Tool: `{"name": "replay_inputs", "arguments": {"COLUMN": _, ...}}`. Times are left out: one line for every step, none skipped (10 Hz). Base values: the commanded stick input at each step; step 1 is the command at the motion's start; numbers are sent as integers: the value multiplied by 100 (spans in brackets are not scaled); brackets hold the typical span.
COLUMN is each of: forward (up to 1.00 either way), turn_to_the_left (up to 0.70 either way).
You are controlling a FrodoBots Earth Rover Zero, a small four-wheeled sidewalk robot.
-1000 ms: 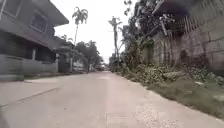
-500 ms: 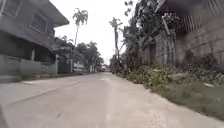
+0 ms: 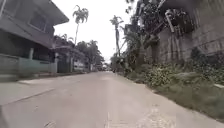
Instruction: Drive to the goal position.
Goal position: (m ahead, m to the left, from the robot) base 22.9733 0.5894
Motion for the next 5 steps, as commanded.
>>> {"name": "replay_inputs", "arguments": {"forward": 50, "turn_to_the_left": 0}}
{"name": "replay_inputs", "arguments": {"forward": 50, "turn_to_the_left": 0}}
{"name": "replay_inputs", "arguments": {"forward": 50, "turn_to_the_left": 0}}
{"name": "replay_inputs", "arguments": {"forward": 50, "turn_to_the_left": 0}}
{"name": "replay_inputs", "arguments": {"forward": 50, "turn_to_the_left": 0}}
